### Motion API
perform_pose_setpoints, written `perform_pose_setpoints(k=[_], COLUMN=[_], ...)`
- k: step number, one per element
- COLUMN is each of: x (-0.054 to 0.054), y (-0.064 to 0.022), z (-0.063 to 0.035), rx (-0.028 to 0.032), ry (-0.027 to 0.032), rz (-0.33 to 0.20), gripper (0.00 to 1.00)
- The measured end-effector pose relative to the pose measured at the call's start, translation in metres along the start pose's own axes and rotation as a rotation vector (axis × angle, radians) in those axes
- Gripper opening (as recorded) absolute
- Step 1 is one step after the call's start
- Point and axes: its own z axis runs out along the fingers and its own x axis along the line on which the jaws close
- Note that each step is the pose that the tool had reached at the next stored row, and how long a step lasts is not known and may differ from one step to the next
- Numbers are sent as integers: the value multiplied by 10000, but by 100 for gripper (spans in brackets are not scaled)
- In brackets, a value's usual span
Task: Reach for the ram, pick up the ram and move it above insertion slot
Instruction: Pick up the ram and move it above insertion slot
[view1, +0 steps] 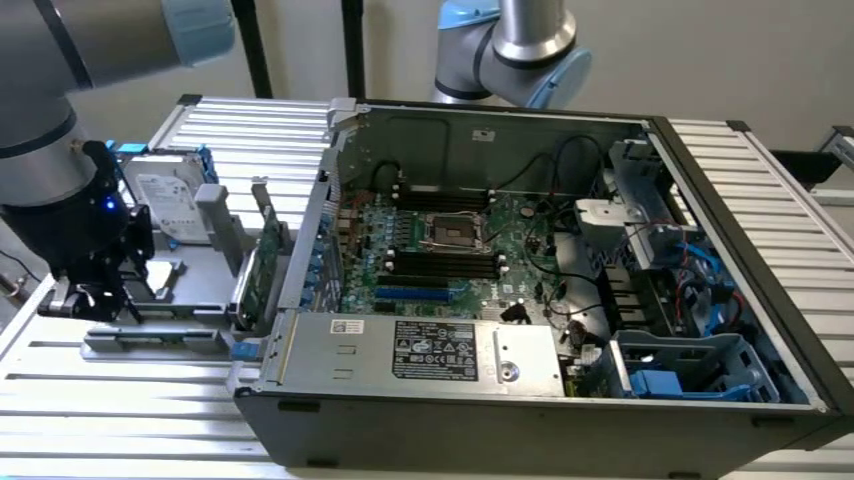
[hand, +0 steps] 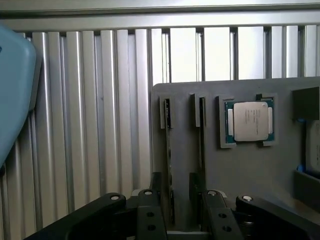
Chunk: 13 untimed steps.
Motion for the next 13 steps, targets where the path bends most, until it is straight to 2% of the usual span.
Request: perform_pose_setpoints(k=[13], x=[47], y=[-11], z=[235], rx=[-1], ry=[4], rz=[-100], gripper=[36])
